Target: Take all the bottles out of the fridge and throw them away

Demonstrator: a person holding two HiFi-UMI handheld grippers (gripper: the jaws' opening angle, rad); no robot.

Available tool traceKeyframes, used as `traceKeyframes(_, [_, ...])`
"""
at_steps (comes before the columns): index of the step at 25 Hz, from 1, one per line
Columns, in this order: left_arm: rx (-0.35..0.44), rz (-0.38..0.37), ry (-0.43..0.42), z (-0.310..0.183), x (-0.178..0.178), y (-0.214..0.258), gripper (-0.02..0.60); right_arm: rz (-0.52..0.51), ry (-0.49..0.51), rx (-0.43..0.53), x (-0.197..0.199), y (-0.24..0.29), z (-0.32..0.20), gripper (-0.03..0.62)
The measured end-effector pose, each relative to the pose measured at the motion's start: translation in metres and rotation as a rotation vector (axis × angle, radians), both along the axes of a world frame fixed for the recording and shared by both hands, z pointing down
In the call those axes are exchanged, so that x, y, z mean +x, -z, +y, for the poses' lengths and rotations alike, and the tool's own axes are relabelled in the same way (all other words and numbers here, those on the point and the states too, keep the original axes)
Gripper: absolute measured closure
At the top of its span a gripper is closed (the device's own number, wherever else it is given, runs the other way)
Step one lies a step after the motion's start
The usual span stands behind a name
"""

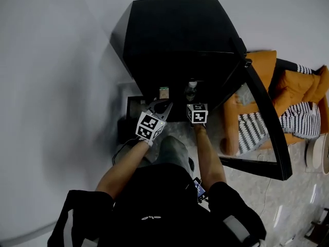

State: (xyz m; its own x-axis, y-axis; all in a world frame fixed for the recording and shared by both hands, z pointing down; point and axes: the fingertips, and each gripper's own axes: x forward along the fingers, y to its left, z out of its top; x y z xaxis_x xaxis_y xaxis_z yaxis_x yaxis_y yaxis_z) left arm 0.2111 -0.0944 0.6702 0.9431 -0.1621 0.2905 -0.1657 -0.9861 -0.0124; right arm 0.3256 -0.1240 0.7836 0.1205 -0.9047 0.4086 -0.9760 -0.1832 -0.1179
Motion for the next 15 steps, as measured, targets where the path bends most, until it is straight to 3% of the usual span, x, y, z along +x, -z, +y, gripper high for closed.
traceKeyframes(4, [0.014, -0.002, 0.007, -0.006, -0.004, -0.007, 0.575, 0.037, -0.013, 0.000, 0.004, -0.006, -0.008, 0.231])
traceKeyframes(6, [0.018, -0.005, 0.006, -0.006, -0.007, -0.005, 0.575, 0.049, -0.026, -0.004, 0.003, -0.007, -0.004, 0.272])
traceKeyframes(15, [0.000, -0.006, -0.022, 0.014, -0.014, 0.032, 0.575, 0.021, -0.024, -0.024, -0.026, 0.025, 0.042, 0.278])
